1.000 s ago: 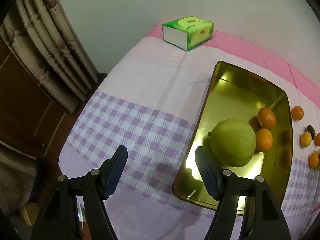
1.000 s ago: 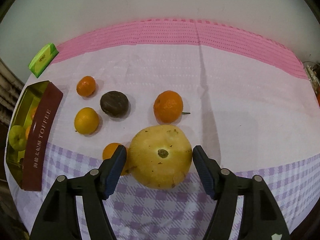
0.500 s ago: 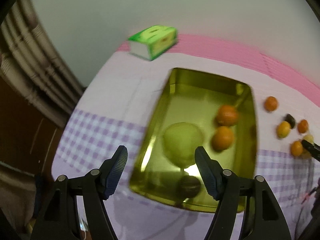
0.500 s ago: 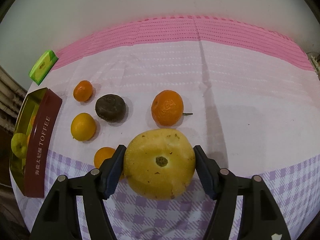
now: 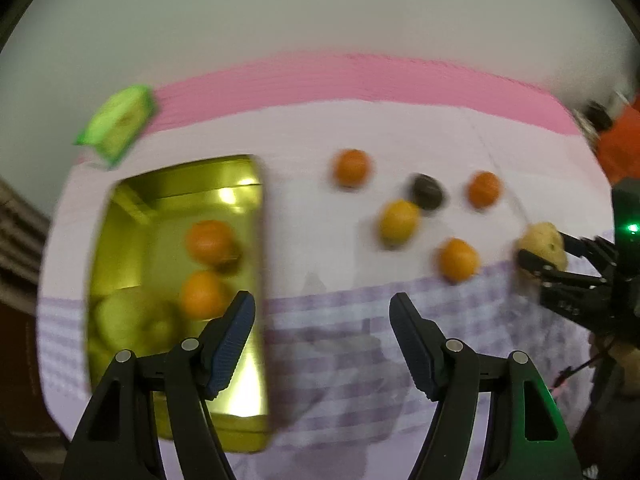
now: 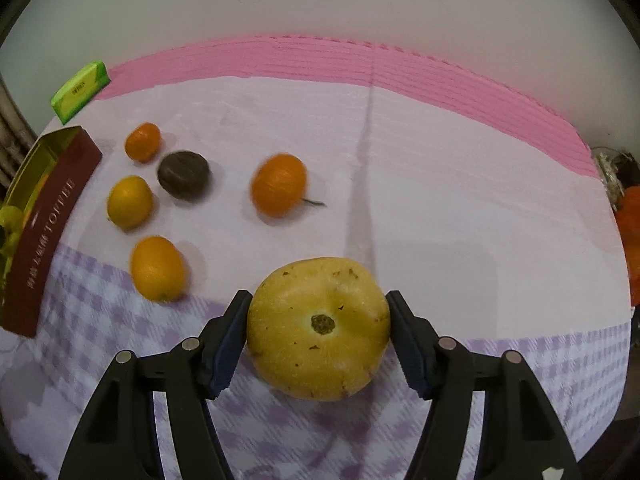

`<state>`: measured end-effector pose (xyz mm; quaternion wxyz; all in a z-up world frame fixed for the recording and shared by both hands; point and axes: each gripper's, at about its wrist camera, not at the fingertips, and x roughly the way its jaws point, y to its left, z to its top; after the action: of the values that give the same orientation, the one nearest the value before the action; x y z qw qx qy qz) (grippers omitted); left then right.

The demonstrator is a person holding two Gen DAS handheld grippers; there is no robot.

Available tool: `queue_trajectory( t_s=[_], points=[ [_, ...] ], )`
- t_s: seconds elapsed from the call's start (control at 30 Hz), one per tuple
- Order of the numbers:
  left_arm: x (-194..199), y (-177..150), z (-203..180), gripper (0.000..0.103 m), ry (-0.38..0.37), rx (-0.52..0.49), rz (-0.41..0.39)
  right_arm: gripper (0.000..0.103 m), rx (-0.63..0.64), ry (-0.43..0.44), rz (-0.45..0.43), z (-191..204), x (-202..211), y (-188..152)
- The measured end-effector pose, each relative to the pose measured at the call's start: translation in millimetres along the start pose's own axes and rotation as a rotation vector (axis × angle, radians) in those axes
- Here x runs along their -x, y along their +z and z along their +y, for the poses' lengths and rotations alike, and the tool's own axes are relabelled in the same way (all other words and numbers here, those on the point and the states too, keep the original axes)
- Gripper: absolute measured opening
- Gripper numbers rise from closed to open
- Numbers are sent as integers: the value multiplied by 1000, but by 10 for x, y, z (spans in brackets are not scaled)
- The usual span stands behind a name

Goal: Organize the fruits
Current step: 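Grasp an orange on the cloth with the left tool while the right tool holds the pear, then carry the orange into the gold tin and open the left tool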

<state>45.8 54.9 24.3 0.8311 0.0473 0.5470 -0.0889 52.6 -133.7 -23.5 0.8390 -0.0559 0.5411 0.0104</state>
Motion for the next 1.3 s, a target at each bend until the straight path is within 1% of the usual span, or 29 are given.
queue_trajectory(
  t_s=[0.1,0.13,0.23,0.3,0.43,0.5,0.6,0.67,0.87,1.0,1.03,1.07,1.3],
  points=[
    [-172,65,-256,70,-68,-31,48,63,4,-30,5,-91,29,-69],
    [-219,85,-325,70,-86,-33,60,63,9,-53,3,-152,45,-117],
    [-345,151,-485,70,-133,-14,97,63,-4,-51,-3,-220,55,-145],
    [-406,214,-533,70,-156,5,111,63,-22,-36,-9,-262,58,-154],
    [-511,347,-556,70,-219,96,149,63,-16,-47,-20,-232,43,-150],
    [-544,404,-570,69,-221,126,146,64,-17,-45,-22,-249,44,-164],
    [-593,463,-647,63,-206,144,144,64,-35,-28,-23,-312,49,-172],
    [-620,471,-693,58,-208,147,152,64,-46,-16,-19,-358,48,-168],
    [-741,459,-739,49,-200,170,172,64,-48,-20,-3,-405,9,-176],
    [-796,446,-734,45,-198,167,179,64,-62,-11,4,-417,-26,-153],
    [-803,446,-738,41,-197,162,177,64,-59,-16,3,-417,-41,-153],
    [-806,445,-738,39,-205,159,175,64,-59,-16,3,-417,-41,-153],
    [-790,418,-754,38,-195,114,161,63,-60,-18,-1,-423,-30,-166]
  ],
)
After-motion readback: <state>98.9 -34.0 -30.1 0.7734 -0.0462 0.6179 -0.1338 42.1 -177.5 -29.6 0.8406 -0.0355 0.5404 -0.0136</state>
